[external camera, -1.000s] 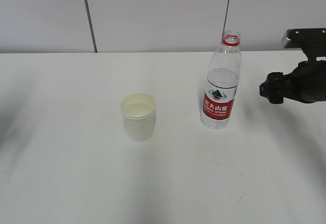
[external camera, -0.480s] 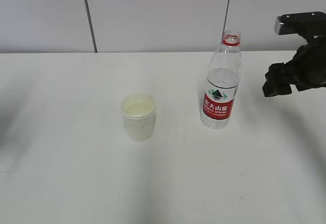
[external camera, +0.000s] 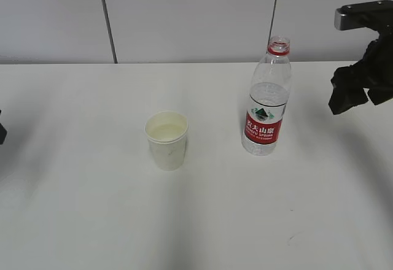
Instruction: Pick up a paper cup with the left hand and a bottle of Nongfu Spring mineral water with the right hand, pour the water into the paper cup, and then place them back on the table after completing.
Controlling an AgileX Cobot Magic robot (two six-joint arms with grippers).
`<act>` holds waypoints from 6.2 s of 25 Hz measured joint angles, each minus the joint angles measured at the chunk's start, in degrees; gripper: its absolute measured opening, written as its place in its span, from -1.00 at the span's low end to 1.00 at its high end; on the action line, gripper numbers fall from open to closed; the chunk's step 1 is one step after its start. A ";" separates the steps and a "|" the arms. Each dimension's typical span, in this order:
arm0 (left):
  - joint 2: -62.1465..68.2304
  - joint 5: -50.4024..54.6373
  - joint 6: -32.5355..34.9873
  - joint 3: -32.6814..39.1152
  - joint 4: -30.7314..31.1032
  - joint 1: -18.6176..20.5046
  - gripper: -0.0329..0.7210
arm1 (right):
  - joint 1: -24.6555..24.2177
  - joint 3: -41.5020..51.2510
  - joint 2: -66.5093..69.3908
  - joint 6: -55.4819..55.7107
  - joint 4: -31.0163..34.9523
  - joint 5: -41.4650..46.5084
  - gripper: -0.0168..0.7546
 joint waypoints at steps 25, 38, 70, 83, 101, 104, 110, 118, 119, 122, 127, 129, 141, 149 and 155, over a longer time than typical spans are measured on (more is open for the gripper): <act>-19.15 10.22 0.42 4.47 -1.97 0.00 0.61 | 0.00 0.72 -12.23 1.70 -1.61 11.12 0.58; -44.96 17.93 0.43 17.56 -2.81 0.00 0.61 | 0.00 17.05 -27.98 1.96 -0.68 4.67 0.58; -81.50 29.71 -13.06 17.82 6.64 0.00 0.36 | 0.00 41.05 -78.62 6.27 -1.62 6.17 0.58; -81.56 29.49 -14.66 17.82 6.64 -0.07 0.36 | 0.00 40.93 -94.97 6.47 0.04 8.53 0.57; -81.55 25.56 -14.11 19.65 7.02 -2.21 0.30 | 0.00 41.78 -94.97 6.47 0.17 16.42 0.57; -81.55 25.51 -14.11 19.71 7.02 -2.35 0.28 | 0.00 41.78 -94.97 6.47 0.06 16.42 0.57; -81.55 25.51 -14.11 19.71 7.02 -2.35 0.25 | 0.00 41.78 -94.97 6.59 0.06 16.42 0.57; -81.55 25.51 -14.11 19.71 7.19 -2.35 0.25 | 0.00 41.78 -94.97 6.59 -0.01 16.31 0.57; -81.55 25.51 -14.11 19.71 7.19 -2.35 0.25 | 0.00 41.78 -94.97 6.59 -0.06 16.31 0.57; -81.55 25.51 -14.11 19.71 7.23 -2.35 0.25 | 0.00 41.78 -94.97 6.59 -0.06 16.31 0.57; -81.55 25.51 -14.11 19.71 7.23 -2.35 0.25 | -2.68 41.78 -94.97 6.59 -0.06 16.31 0.57; -81.55 25.51 -14.11 19.71 7.23 -2.35 0.25 | -3.10 41.78 -94.97 6.59 -0.06 16.31 0.57; -81.55 25.51 -13.95 19.71 7.23 -2.35 0.25 | -3.10 41.78 -94.97 6.59 -0.06 16.31 0.57; -81.55 25.51 -13.95 19.71 7.23 -2.35 0.25 | -3.10 41.78 -94.97 6.59 -0.15 16.31 0.57; -81.55 25.51 -13.95 19.71 7.23 -2.35 0.25 | -3.10 41.78 -94.97 6.59 -0.15 16.31 0.57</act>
